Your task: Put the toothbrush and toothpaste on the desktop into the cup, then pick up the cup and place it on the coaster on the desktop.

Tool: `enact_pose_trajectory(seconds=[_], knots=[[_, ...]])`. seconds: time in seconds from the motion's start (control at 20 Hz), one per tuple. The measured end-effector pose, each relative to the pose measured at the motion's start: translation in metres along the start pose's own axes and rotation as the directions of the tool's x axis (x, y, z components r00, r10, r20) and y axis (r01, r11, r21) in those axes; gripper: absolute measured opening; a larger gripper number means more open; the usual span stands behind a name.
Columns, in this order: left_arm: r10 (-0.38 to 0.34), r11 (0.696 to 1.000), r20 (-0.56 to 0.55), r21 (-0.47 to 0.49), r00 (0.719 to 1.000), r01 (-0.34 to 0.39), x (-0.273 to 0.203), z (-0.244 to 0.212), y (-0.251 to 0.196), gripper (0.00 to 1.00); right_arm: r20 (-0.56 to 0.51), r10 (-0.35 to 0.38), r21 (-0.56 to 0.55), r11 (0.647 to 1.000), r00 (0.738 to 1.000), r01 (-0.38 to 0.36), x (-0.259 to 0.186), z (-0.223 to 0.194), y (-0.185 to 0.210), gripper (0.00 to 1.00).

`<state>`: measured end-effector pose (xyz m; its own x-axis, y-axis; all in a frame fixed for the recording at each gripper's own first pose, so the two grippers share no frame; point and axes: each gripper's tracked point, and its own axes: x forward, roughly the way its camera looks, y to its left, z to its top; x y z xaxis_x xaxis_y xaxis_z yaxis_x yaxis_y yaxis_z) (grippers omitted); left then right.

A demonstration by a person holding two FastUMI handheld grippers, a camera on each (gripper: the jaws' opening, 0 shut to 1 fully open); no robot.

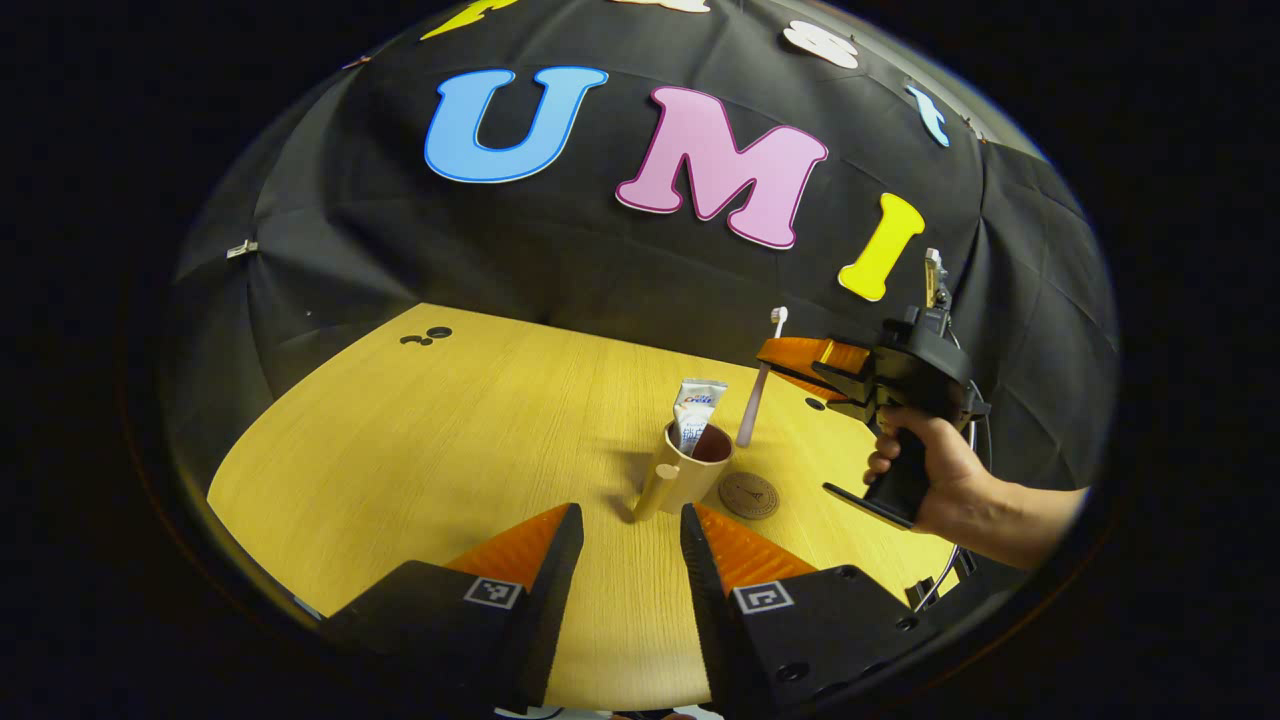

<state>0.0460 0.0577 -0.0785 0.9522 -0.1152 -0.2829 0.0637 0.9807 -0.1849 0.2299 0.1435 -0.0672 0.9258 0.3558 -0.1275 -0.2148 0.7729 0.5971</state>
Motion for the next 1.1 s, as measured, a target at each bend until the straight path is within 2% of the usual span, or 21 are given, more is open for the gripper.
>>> enact_pose_trajectory(seconds=[0.35, 0.5, 0.65, 0.85, 0.95, 1.1], knots=[[0.057, 0.996, -0.029, -0.063, 0.998, -0.059, -0.018, -0.022, 0.003, 0.62, 0.002, -0.045, -0.085, 0.995, 0.999, 0.045, 0.028, -0.030, -0.014, 0.09], [0.095, 0.993, -0.037, -0.074, 0.995, -0.097, -0.029, -0.036, 0.012, 0.62, -0.022, -0.043, -0.124, 0.991, 0.999, 0.040, 0.032, -0.045, -0.015, 0.09], [0.132, 0.988, -0.050, -0.071, 0.990, -0.135, -0.035, -0.045, 0.016, 0.62, -0.060, -0.043, -0.135, 0.990, 0.997, 0.034, 0.028, -0.062, -0.014, 0.09], [0.156, 0.984, -0.056, -0.080, 0.986, -0.160, -0.035, -0.047, 0.014, 0.62, -0.099, -0.029, -0.096, 0.995, 0.995, 0.019, 0.018, -0.071, -0.016, 0.11], [0.159, 0.983, -0.053, -0.086, 0.986, -0.163, -0.032, -0.045, 0.009, 0.62, -0.134, -0.017, -0.088, 0.996, 0.991, 0.006, 0.009, -0.076, -0.017, 0.19], [0.157, 0.984, -0.062, -0.073, 0.986, -0.161, -0.022, -0.042, 0.001, 0.62, -0.178, -0.014, -0.111, 0.994, 0.984, -0.006, -0.005, -0.082, -0.019, 0.20]])
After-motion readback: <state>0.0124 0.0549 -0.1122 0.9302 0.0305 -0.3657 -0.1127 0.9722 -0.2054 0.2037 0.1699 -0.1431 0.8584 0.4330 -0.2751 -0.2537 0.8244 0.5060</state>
